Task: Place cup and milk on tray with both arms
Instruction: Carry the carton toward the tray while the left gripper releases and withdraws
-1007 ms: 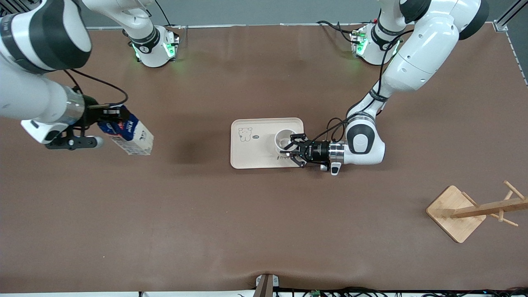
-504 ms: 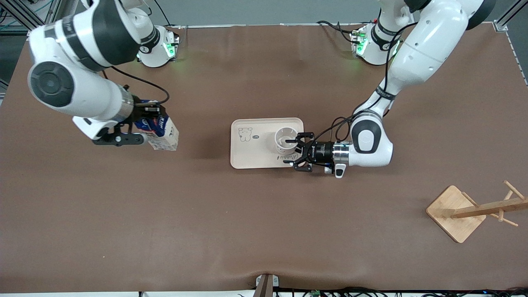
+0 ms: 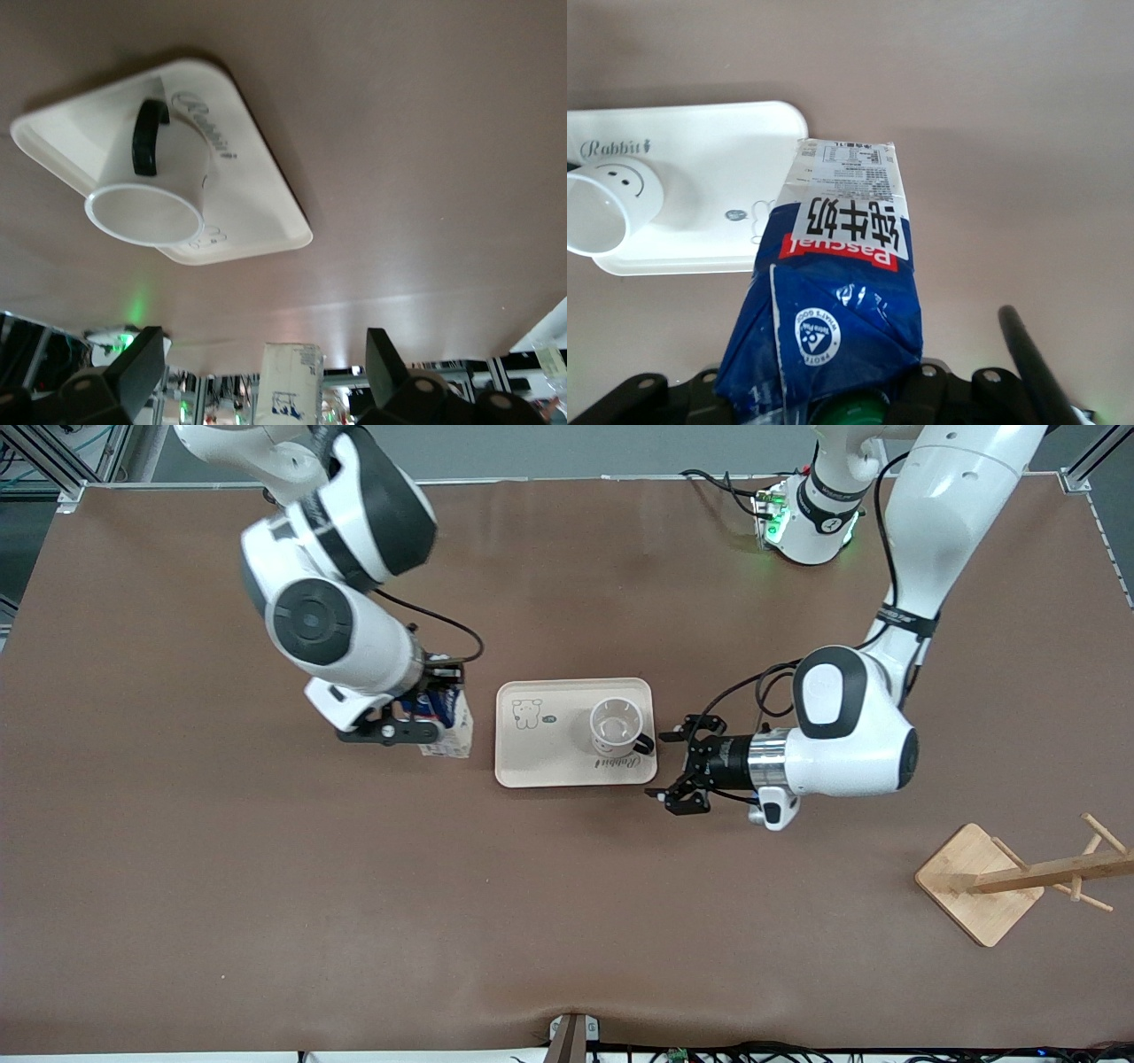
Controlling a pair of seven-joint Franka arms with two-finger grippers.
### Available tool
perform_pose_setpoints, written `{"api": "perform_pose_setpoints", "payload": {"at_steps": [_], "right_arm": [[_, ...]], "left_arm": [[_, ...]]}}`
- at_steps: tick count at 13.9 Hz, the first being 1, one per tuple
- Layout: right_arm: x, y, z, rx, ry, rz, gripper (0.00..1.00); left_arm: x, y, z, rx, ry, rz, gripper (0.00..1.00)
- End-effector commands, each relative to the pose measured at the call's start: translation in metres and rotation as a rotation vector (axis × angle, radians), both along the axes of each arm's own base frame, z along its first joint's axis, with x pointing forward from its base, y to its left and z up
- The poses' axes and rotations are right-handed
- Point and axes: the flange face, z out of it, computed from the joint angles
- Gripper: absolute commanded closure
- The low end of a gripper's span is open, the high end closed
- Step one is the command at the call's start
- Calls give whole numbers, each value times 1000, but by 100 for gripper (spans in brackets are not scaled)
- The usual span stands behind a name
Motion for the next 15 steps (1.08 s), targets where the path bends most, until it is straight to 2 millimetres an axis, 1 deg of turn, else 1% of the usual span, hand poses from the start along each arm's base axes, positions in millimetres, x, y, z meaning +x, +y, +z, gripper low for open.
{"api": "perform_pose_setpoints", "payload": {"at_steps": [1,2,3,4,5,6,7,8,9,10,11,13,14,15], "right_arm": [[-2,34,-20,57,84,-66,100],[-2,46,-32,77,112,-67,100],[5,58,-40,99,118,-69,100],[9,74,-52,122,138,-65,100],[12,80,-56,144,146,-67,100],[13,83,-62,144,150,-64,100],[13,83,-65,142,156,-60,100],[10,84,-69,134,162,-44,100],[7,87,-75,133,165,-14,100],[7,89,-86,135,174,8,100],[5,90,-98,137,188,40,100],[-10,106,-120,103,200,82,100],[-15,109,-124,72,191,100,100],[-14,108,-125,64,186,106,100]], "left_arm": [[24,39,34,70,-34,-37,0],[30,54,42,102,-59,-48,0],[35,65,49,146,-92,-62,0],[36,71,64,212,-139,-98,0],[35,73,78,293,-186,-148,0],[35,75,92,351,-221,-180,0],[35,81,106,392,-247,-191,0],[35,89,116,426,-275,-200,0],[35,95,125,472,-322,-246,0],[36,109,135,524,-377,-304,0],[37,119,139,563,-422,-380,0],[28,130,158,632,-471,-543,0],[24,141,167,651,-481,-612,0],[18,155,182,655,-489,-659,0]]}}
